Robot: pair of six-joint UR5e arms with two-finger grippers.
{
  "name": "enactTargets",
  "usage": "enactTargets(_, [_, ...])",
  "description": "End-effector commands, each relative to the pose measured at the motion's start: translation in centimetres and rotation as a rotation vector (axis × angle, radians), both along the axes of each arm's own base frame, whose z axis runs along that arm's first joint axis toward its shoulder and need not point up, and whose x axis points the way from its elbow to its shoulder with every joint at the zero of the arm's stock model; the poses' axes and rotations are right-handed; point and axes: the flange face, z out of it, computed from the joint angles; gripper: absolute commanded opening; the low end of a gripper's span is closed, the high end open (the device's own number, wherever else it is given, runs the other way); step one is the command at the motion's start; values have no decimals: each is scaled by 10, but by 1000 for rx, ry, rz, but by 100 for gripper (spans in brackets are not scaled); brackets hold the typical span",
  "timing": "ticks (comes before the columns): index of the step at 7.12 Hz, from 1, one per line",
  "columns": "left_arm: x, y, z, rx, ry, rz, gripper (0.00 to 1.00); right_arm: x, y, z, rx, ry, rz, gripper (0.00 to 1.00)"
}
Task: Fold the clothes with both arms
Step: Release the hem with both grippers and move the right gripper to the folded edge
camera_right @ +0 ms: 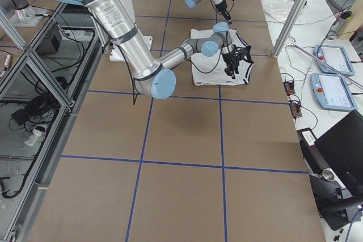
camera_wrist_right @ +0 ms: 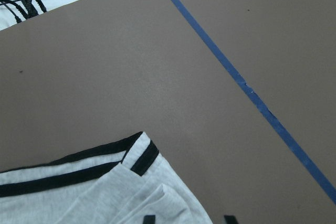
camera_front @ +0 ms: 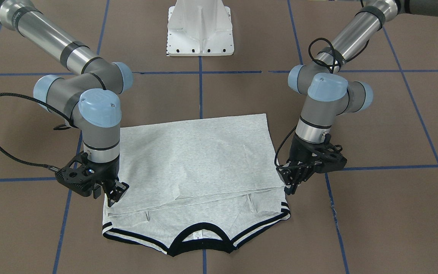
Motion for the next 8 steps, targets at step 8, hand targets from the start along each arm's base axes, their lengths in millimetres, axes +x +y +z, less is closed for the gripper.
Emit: enactTargets(8, [-16, -6, -1, -5, 21, 29, 23, -8, 177, 43, -208, -246, 32, 100])
